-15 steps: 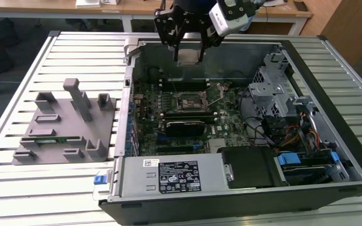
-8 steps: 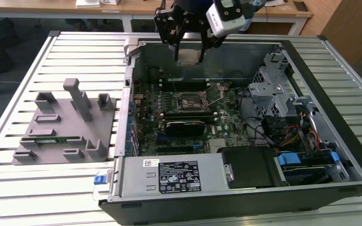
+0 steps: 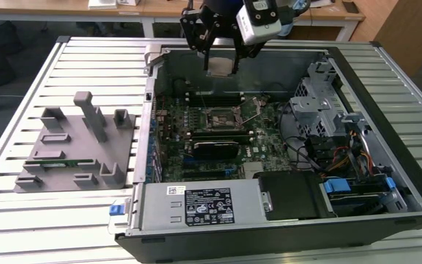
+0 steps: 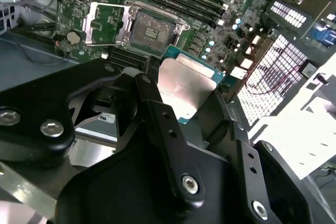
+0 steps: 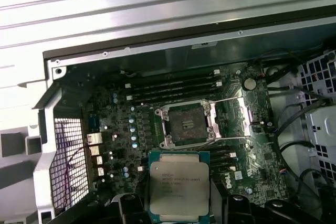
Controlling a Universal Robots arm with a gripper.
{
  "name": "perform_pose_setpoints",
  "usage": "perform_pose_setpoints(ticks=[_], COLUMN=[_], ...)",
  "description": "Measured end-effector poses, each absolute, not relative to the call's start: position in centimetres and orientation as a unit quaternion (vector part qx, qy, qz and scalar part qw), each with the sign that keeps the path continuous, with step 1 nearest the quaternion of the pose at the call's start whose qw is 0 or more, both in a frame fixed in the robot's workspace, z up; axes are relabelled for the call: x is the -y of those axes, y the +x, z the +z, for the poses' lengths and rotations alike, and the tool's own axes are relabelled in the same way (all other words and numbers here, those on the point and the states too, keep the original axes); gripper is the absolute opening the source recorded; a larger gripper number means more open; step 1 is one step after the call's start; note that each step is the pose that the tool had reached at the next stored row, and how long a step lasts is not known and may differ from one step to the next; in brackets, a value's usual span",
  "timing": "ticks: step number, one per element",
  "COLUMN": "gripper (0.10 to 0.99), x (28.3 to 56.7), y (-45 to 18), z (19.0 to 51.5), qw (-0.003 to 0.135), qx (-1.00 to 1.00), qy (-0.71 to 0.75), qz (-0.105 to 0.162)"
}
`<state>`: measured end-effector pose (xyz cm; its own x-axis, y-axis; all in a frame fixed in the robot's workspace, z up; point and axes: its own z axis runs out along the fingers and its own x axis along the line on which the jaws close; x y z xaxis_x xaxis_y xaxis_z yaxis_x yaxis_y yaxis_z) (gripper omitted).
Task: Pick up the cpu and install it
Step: 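Place the cpu into insertion slot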
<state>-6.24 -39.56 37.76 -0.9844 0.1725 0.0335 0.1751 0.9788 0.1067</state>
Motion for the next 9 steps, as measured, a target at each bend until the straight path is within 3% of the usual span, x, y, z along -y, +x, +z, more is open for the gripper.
perform_pose_setpoints(ticks=[9], gripper=[0.541], x=[39.55], y=[-6.24], z=[37.72], qw=[0.01], qx=[0.991], qy=[-0.119], qz=[-0.055])
